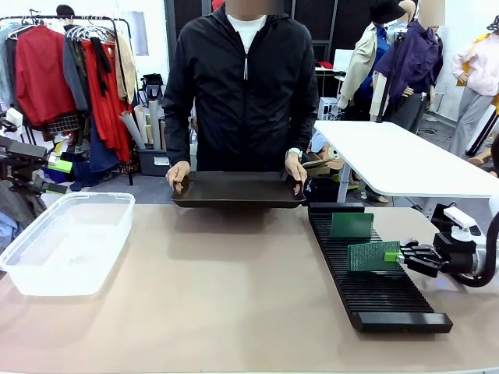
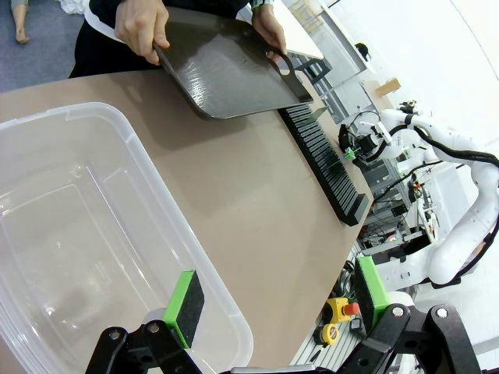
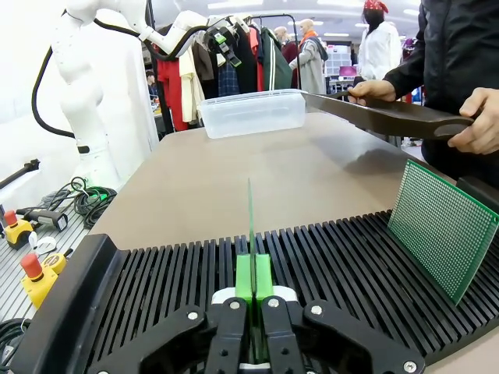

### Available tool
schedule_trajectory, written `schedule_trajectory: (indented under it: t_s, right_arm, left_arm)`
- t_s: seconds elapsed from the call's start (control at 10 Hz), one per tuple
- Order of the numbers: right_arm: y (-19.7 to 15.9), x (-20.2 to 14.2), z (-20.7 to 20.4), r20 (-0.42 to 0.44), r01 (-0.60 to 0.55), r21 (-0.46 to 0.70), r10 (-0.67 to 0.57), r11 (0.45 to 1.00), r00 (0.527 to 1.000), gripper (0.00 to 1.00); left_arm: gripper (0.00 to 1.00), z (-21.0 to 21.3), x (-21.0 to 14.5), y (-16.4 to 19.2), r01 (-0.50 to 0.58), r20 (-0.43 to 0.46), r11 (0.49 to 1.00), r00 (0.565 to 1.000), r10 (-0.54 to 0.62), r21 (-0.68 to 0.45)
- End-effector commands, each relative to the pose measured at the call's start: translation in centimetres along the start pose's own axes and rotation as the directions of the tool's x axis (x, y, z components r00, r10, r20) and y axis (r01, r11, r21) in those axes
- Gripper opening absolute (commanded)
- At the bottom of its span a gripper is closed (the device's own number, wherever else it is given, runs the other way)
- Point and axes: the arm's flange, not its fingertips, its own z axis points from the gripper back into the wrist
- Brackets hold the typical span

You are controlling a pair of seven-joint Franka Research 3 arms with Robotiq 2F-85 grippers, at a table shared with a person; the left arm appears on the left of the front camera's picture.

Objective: Sort PCBs into racks and boxes based on the side picked up.
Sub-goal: If the short side of the Blank PCB is picked up, insert it into the PCB Rack ; if the long side is picked up, place it in the Organizing box.

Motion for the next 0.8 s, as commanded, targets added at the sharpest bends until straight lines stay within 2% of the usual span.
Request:
schedule_trajectory:
  t_s: [0.0, 0.3, 0.7]
  right_arm:
    - [-0.06, -0.64, 0.44, -0.022, -0.014, -0.001, 0.014, 1.000, 1.000, 0.00]
    - [-0.14, -0.67, 0.42, -0.039, 0.010, -0.003, -0.010, 1.000, 0.999, 0.02]
    - [-0.22, -0.63, 0.50, -0.036, 0.007, -0.005, -0.008, 1.000, 0.999, 0.19]
  left_arm:
    - [1.00, 0.09, 0.08, -0.23, -0.003, 0.000, 1.000, 1.000, 0.003, 0.000]
    - [1.00, 0.09, 0.08, -0.23, -0.003, 0.000, 1.000, 1.000, 0.003, 0.000]
    - [1.00, 0.09, 0.08, -0.23, -0.003, 0.000, 1.000, 1.000, 0.003, 0.000]
